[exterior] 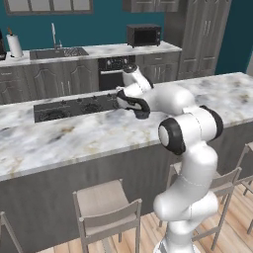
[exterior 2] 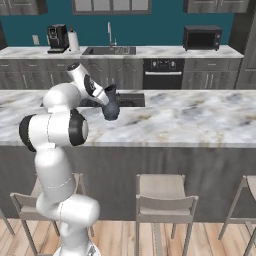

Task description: Move the mayonnaise and banana from the second highest shelf to the top shelf to make space. Then, place the pitcher from the counter on the cleared second highest shelf.

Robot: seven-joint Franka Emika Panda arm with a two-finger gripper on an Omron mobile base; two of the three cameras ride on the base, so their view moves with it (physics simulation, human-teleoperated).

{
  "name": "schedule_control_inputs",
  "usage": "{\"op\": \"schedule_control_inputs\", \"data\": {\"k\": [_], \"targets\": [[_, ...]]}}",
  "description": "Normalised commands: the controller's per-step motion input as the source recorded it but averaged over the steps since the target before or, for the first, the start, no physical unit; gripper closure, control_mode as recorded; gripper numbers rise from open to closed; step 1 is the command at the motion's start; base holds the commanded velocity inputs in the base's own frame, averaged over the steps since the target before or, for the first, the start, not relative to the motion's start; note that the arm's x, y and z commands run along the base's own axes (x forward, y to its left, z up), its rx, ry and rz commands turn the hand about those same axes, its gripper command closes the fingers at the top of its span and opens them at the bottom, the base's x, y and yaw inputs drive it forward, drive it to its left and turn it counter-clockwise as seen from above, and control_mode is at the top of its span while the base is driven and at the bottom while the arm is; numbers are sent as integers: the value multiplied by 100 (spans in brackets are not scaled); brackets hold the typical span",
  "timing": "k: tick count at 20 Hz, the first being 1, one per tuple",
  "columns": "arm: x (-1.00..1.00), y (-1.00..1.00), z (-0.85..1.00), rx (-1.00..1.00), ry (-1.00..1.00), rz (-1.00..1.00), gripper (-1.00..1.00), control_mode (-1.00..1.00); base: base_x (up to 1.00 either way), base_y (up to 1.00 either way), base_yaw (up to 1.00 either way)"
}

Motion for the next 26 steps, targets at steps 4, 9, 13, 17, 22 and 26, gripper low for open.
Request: {"op": "schedule_control_inputs", "data": {"k": [4, 9, 13, 17, 22, 26], "targets": [[38, -2, -2, 0, 7, -4, -100, -100, 0, 0, 0], [23, -4, -17, 0, 4, -5, 100, -100, 0, 0, 0], [6, -14, -26, 0, 2, -6, 100, -100, 0, 0, 0], [0, -18, -30, 0, 0, -3, 100, -100, 0, 0, 0], [0, -1, -6, 0, -1, 0, 100, -100, 0, 0, 0], [-11, 0, -66, 0, -35, 0, 100, -100, 0, 0, 0]]}}
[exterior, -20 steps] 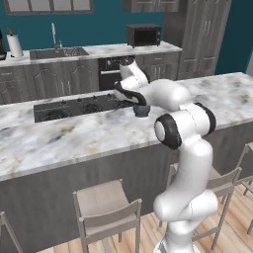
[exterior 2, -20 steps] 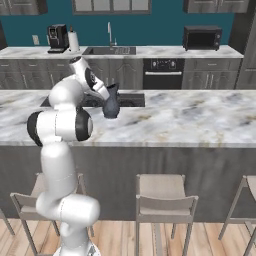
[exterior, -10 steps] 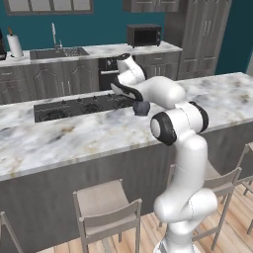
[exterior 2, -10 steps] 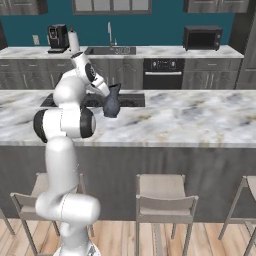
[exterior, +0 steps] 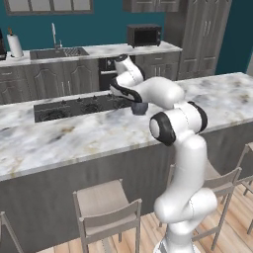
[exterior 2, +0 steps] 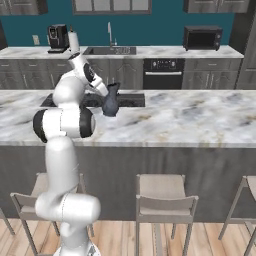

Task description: Move the mayonnaise and banana from the second highest shelf to the top shelf to make space. Then, place the pitcher from the counter on the cleared second highest shelf.

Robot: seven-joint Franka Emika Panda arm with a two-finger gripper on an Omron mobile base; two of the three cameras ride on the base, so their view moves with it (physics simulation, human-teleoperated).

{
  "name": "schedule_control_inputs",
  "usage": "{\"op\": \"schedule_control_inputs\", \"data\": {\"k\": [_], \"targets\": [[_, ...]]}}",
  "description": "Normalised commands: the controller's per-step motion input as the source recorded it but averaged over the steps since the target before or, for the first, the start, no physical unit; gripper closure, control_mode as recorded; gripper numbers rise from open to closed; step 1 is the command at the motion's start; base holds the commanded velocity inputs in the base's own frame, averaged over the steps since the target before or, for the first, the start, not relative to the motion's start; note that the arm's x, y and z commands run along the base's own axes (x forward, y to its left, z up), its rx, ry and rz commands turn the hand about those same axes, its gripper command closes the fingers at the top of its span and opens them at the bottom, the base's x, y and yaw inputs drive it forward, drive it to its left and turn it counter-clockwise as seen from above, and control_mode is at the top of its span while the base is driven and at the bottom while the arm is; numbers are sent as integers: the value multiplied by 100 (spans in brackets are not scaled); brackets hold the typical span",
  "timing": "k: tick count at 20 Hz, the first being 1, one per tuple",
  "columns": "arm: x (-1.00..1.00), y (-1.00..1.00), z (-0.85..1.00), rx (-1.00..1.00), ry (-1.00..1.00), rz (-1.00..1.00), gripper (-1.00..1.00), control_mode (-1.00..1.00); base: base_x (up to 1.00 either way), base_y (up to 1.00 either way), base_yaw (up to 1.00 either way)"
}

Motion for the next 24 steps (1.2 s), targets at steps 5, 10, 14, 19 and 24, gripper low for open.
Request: {"op": "schedule_control_inputs", "data": {"k": [5, 10, 14, 19, 24], "targets": [[-63, 0, -7, 0, -45, 19, 100, -100, 0, 0, 0], [-98, 0, 56, 0, -21, 31, 100, -100, 0, 0, 0], [-100, 0, 81, -5, -7, 34, 100, -100, 0, 0, 0], [-100, 0, 99, -1, -5, 35, 100, -100, 0, 0, 0], [-100, -24, 61, 0, 0, 36, 100, -100, 0, 0, 0]]}}
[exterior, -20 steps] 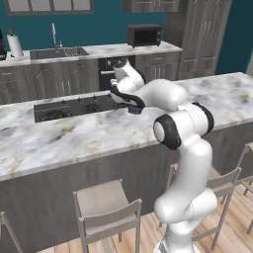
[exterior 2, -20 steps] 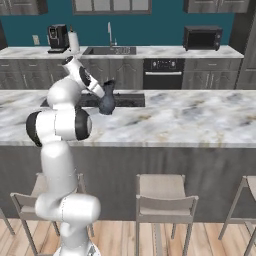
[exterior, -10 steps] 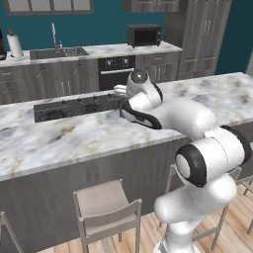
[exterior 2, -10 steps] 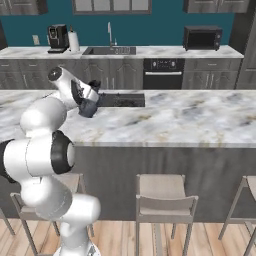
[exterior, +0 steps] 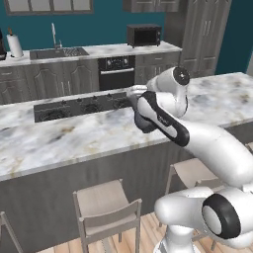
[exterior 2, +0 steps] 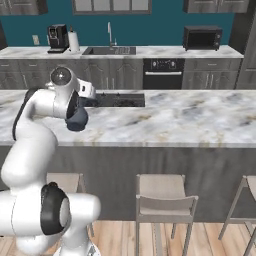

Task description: Move the mayonnaise and banana from the second highest shelf to the top shelf to make space. Then, place the pitcher from the counter on the cleared second highest shelf.

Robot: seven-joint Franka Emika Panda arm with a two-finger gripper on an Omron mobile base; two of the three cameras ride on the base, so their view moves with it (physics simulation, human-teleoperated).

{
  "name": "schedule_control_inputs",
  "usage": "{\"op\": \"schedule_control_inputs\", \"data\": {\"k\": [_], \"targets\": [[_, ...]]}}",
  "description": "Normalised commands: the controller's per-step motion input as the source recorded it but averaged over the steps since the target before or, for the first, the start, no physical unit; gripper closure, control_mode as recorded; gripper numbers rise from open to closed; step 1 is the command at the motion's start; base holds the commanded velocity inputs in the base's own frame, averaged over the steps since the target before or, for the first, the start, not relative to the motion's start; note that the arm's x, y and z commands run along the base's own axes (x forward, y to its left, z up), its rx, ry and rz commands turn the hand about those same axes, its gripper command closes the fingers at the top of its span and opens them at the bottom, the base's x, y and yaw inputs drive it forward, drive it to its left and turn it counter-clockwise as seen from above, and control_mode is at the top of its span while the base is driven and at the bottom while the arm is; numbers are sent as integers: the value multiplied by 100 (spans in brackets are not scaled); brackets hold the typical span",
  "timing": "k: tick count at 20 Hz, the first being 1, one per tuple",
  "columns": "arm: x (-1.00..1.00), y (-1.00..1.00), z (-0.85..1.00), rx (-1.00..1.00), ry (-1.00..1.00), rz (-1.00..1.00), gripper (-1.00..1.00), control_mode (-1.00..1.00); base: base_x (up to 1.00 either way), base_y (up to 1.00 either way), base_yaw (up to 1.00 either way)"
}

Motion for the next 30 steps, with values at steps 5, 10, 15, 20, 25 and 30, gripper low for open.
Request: {"op": "schedule_control_inputs", "data": {"k": [5, 10, 15, 20, 25, 30], "targets": [[-100, -34, 44, 0, -5, 32, 100, -100, 0, 0, 0], [-81, -29, 36, 2, -12, 25, 100, -100, 0, 0, 0], [-52, -2, 4, 8, -32, 0, 100, -100, 0, 0, 0], [-21, 1, 0, 7, -40, -36, 100, -100, 0, 0, 0], [-48, -2, 45, 18, -17, -31, 100, -100, 0, 0, 0], [-80, -19, 97, 22, 0, -7, 100, -100, 0, 0, 0]]}}
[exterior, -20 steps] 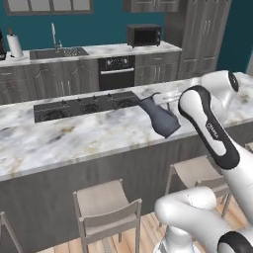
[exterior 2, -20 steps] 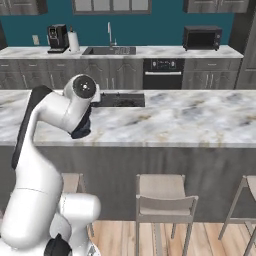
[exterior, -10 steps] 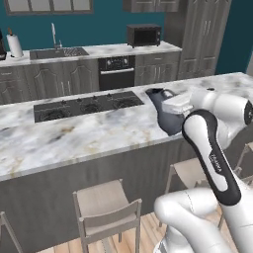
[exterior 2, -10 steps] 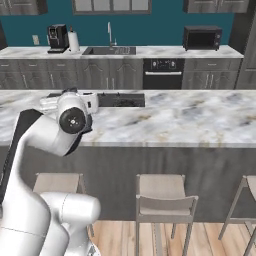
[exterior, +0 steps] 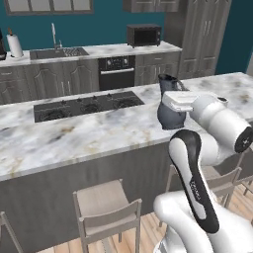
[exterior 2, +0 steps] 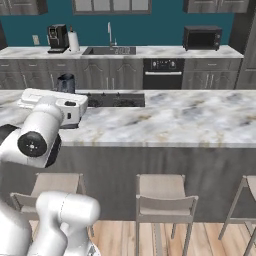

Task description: Move the mayonnaise and banana from the second highest shelf to the top shelf to make space. Then, place the pitcher from the counter on the cleared second highest shelf.

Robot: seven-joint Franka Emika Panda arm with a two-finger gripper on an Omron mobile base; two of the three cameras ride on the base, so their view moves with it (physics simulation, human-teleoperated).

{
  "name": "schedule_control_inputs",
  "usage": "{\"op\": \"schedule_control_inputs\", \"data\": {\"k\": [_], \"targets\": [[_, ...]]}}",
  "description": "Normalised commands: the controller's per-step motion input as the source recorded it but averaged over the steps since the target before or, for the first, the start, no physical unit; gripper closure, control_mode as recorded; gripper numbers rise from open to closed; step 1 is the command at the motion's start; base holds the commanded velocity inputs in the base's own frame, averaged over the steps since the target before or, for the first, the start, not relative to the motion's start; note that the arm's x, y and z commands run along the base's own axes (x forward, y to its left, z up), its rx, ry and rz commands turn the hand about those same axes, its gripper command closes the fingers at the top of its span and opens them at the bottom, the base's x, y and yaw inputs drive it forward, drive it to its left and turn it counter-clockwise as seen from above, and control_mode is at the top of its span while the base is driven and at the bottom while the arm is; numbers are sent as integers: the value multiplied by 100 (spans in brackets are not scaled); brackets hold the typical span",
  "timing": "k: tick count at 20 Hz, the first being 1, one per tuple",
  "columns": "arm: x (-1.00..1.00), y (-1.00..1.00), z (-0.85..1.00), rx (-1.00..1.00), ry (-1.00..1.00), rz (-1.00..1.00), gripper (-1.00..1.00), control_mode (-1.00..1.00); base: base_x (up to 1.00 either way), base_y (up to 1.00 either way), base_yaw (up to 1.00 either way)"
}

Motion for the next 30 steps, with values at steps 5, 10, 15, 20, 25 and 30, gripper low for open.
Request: {"op": "schedule_control_inputs", "data": {"k": [5, 10, 15, 20, 25, 30], "targets": [[-96, -33, 69, 15, 0, 0, 100, -100, 0, 0, 0], [-47, -12, -9, 1, 0, 1, 100, -100, 0, 0, 0], [-2, 0, -5, 0, 0, 0, 100, -100, 0, 0, 0], [0, 0, 0, 0, 0, 0, 100, -100, 0, 0, 0], [0, 0, 0, 0, 0, 0, 100, 100, -2, 0, 0], [0, 0, 0, 0, 0, 0, 100, 100, -70, -13, -16]]}}
